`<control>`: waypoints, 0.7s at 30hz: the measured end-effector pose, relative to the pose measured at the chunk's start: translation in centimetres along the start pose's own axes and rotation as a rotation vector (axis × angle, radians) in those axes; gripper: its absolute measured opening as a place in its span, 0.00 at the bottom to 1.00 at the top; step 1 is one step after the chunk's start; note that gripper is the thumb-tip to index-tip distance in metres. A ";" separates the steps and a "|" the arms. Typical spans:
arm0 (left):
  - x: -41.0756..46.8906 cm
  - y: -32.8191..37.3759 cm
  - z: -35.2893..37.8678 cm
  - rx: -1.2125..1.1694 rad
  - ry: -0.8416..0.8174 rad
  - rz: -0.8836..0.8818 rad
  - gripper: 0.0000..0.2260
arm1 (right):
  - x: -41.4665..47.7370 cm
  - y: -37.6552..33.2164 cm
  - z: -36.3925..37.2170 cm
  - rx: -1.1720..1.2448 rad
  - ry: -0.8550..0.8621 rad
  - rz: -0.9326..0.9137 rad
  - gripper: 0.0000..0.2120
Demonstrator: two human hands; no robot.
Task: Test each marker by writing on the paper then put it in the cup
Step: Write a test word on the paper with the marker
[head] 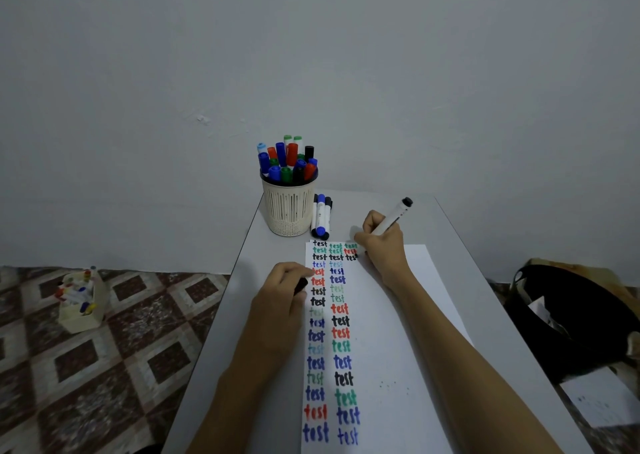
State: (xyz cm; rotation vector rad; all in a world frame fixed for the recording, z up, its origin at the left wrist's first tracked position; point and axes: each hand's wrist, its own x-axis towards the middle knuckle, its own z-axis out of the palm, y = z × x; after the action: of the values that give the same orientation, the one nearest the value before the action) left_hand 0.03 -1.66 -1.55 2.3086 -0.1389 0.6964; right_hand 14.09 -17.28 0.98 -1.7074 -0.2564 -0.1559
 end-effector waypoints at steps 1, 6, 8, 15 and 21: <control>0.0 0.0 0.0 -0.009 0.016 -0.007 0.10 | 0.0 0.0 0.0 0.004 -0.005 -0.003 0.18; 0.1 0.2 -0.2 -0.065 0.065 -0.049 0.12 | -0.1 -0.2 -0.3 0.125 -0.002 0.027 0.18; 0.1 0.4 -0.4 -0.106 0.096 -0.073 0.11 | -0.1 -0.4 -0.7 0.301 0.039 0.076 0.18; -0.1 0.6 -0.7 -0.253 0.132 -0.143 0.09 | -1.3 -1.6 -1.1 0.552 -0.074 0.201 0.04; -0.1 0.9 -1.1 -0.299 0.131 -0.125 0.10 | -3.8 -3.3 -0.8 0.575 -0.156 0.205 0.12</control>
State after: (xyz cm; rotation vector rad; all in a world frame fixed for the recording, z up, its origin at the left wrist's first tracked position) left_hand -0.76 -1.61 -0.43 1.9633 -0.0346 0.7095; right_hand 9.56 -17.91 3.30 -1.1627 -0.2131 0.1901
